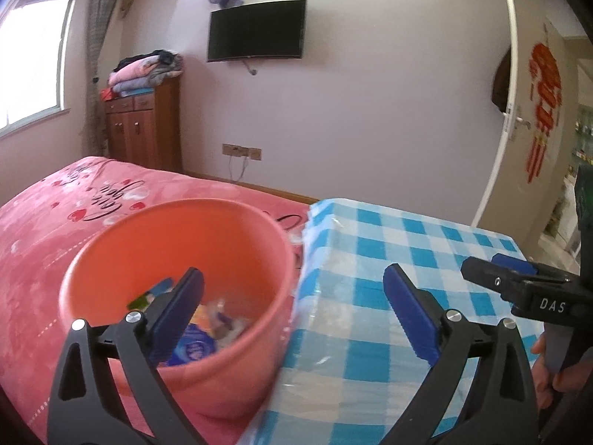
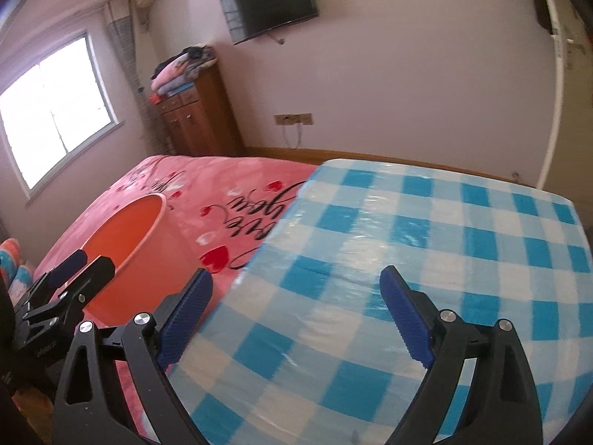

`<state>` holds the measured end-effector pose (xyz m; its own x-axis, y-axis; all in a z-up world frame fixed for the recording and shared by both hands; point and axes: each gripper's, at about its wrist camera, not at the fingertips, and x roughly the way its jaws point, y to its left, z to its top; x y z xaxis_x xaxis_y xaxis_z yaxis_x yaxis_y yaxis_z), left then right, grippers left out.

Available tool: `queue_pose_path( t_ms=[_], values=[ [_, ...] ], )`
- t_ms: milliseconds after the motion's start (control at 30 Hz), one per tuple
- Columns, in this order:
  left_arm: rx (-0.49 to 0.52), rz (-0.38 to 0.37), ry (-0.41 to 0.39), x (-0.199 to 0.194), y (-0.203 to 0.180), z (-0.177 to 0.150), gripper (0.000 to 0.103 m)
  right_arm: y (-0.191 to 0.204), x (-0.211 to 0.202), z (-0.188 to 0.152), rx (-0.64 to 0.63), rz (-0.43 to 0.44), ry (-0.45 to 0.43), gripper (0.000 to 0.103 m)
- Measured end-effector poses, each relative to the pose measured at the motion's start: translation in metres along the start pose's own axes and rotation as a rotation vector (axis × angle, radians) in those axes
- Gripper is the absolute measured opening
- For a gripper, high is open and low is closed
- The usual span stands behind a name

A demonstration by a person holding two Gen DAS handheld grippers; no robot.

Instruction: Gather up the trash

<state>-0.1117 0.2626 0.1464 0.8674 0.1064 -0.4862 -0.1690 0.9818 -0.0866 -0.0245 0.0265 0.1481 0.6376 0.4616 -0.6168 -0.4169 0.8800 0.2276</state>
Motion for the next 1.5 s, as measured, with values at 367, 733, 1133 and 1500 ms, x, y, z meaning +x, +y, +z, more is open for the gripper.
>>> queue_pose_path(
  t_ms=[367,733,1133,1500],
  values=[
    [0.056,-0.096,0.017,0.000,-0.056,-0.011,0.098,-0.047,-0.038,-0.023,0.044,-0.126,-0.046,0.091],
    [0.110,-0.165,0.046,0.004,-0.110,-0.030,0.099,-0.089,-0.077,-0.057,0.072,-0.281,-0.090,0.091],
    [0.167,-0.229,0.083,0.005,-0.155,-0.051,0.099,-0.122,-0.115,-0.087,0.107,-0.413,-0.130,0.091],
    [0.188,-0.239,0.089,-0.006,-0.173,-0.060,0.099,-0.128,-0.136,-0.111,0.107,-0.477,-0.147,0.091]
  ],
)
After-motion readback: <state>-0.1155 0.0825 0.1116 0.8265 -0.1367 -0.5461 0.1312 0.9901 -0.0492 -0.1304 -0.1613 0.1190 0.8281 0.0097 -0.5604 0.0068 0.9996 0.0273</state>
